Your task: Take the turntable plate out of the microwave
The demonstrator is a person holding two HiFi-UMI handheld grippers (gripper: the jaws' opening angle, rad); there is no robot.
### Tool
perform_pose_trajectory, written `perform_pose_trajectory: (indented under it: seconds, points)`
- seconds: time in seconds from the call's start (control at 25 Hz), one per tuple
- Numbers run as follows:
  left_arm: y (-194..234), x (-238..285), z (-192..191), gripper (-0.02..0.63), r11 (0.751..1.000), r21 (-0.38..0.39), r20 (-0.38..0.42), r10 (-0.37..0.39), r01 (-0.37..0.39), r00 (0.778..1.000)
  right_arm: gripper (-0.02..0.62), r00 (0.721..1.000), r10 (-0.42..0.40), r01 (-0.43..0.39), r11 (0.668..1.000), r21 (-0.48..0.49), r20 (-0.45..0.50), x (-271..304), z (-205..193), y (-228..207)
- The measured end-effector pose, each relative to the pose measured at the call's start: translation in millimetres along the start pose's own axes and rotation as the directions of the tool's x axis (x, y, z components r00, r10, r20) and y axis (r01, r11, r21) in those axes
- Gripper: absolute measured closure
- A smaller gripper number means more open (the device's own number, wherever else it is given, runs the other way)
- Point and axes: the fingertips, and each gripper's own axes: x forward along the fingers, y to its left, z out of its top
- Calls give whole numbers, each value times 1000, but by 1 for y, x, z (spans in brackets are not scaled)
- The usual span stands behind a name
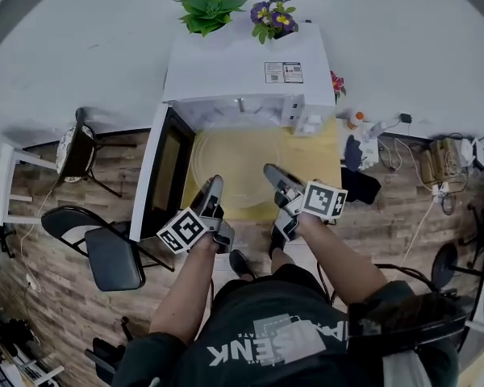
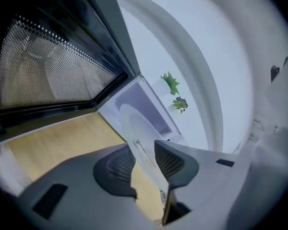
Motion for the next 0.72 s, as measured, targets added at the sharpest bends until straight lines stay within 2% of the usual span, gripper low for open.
perform_pose_trajectory:
  seconds: [0.32, 0.44, 0.52, 0.64, 0.68, 0.72]
  points:
    - [-38, -46, 7, 479, 990, 99, -51, -99, 104, 994, 508, 997, -19, 20, 1000, -10, 72, -36, -20, 49]
    - [-54, -58, 11, 479, 985, 100, -63, -135, 141, 989, 508, 994, -62, 67, 997, -45, 90, -50, -20, 65]
    - [-62, -64, 11, 479, 984, 89, -76, -147, 154, 986, 508, 993, -53, 59, 997, -50, 110, -56, -19, 78]
    - [-73, -72, 9, 479, 984, 76, -97, -153, 161, 983, 508, 978, -174, 184, 979, -85, 111, -75, -19, 76]
    - [-77, -76, 8, 479, 984, 77, -100, -154, 162, 983, 508, 983, -146, 156, 985, -79, 113, -77, -20, 83]
    - [-81, -79, 7, 479, 983, 80, -101, -154, 163, 983, 508, 990, -84, 92, 994, -66, 116, -75, -20, 94]
